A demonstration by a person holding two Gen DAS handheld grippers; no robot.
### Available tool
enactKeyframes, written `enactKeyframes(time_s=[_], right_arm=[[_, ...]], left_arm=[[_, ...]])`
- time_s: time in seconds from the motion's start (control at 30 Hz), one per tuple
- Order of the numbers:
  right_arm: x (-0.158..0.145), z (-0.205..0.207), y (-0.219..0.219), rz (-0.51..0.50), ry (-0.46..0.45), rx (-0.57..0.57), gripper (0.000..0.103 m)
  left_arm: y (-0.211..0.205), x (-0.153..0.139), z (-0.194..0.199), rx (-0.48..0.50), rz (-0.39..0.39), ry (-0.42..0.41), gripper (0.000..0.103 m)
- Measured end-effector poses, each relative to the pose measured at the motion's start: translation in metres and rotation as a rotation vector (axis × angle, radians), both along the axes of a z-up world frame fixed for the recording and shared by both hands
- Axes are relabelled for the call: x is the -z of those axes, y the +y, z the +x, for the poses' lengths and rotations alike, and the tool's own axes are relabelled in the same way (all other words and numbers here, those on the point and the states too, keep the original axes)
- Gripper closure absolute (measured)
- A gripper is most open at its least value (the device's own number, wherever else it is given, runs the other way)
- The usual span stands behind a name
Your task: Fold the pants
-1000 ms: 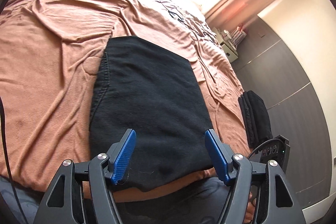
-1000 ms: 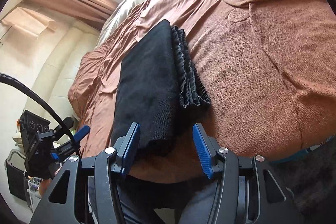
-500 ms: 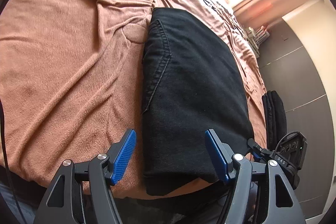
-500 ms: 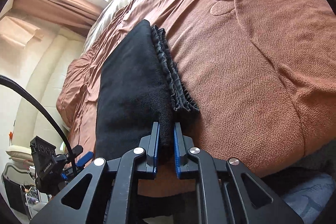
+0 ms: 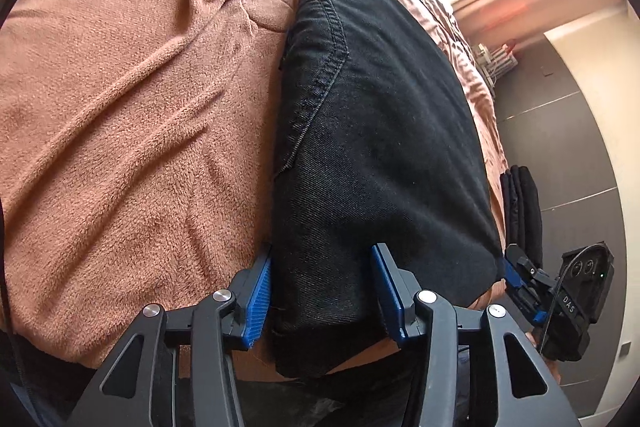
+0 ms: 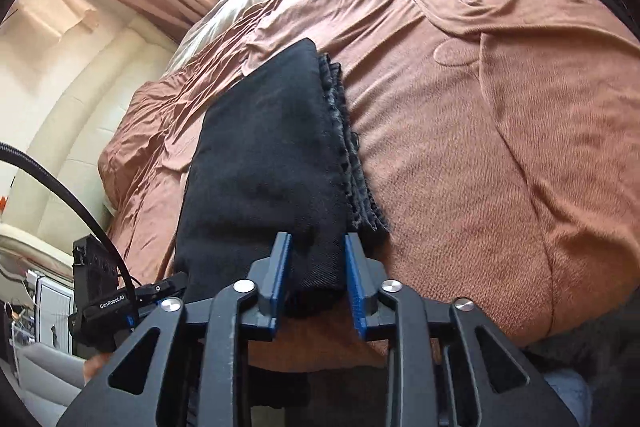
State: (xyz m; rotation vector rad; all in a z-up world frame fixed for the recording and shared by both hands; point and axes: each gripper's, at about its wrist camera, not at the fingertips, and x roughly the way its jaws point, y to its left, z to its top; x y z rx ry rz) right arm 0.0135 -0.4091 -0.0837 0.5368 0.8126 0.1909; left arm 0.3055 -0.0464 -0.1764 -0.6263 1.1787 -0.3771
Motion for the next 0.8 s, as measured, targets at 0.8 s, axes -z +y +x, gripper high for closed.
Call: enactKeyframes(time_s=[0.8], right_arm=[[0.036,0.035,0.000,0.106,0.030,-0.034,0.071]], left_arm=[[0.031,-0.041,-0.013,-0.049,0.005,-0.049,0.081]])
